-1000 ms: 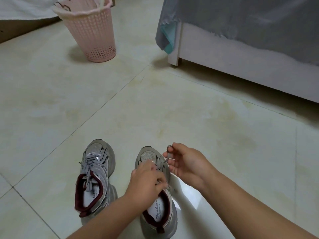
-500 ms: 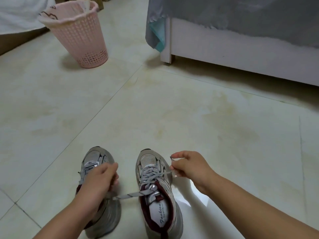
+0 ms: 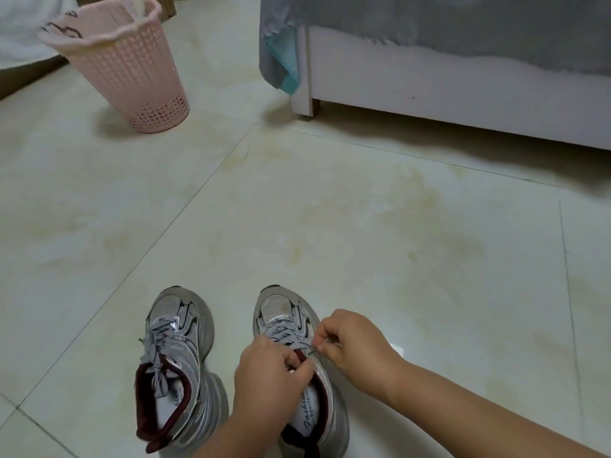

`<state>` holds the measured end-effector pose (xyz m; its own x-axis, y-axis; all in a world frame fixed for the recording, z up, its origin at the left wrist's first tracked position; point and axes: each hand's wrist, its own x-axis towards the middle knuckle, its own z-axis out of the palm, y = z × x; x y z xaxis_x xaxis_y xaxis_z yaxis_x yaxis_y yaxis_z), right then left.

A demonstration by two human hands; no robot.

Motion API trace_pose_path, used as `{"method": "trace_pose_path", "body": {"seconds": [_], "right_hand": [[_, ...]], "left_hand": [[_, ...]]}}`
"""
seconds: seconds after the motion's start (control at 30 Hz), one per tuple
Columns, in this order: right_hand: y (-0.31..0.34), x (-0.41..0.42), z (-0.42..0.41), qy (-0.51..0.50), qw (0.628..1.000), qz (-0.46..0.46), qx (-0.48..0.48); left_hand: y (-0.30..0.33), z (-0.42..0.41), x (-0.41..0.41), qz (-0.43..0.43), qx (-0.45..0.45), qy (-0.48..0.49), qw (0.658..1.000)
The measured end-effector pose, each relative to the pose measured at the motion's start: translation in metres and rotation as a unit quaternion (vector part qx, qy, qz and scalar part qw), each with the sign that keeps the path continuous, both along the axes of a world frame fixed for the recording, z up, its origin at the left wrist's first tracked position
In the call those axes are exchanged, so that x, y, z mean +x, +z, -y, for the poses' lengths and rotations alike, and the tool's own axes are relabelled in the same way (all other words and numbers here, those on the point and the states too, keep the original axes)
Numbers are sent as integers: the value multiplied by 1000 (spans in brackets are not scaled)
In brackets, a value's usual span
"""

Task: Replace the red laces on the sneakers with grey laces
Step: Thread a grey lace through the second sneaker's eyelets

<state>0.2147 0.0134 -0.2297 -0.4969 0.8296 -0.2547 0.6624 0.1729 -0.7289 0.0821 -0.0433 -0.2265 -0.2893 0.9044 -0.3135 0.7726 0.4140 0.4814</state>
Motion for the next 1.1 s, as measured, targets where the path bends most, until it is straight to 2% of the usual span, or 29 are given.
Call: {"method": "trace_pose_path", "body": {"seconds": [0.17,0.33,0.57,0.63,0.7,0.83,1.1], "right_hand": [[-2,-3,3,-7,1000,4,14],[1,-8,3,9,999,20,30],[2,-20,2,122,981,113,104],[0,-24,2,100,985,110,83],[-1,-26,3,47,994,88,43],[-1,-26,1,-8,996,87,11],[-4,-24,6,42,994,87,56]], "left_hand": [[-4,2,-3,70,19,28,997],[-6,2,-4,74,17,27,997],[-5,-3,-17,44,-33,-107,993],[-6,-4,-22,27,-34,-127,991],[-6,-5,-23,10,-28,-112,993],[-7,-2,-19,46,-18,-54,997],[-15,0,-14,63,7,-11,998]]}}
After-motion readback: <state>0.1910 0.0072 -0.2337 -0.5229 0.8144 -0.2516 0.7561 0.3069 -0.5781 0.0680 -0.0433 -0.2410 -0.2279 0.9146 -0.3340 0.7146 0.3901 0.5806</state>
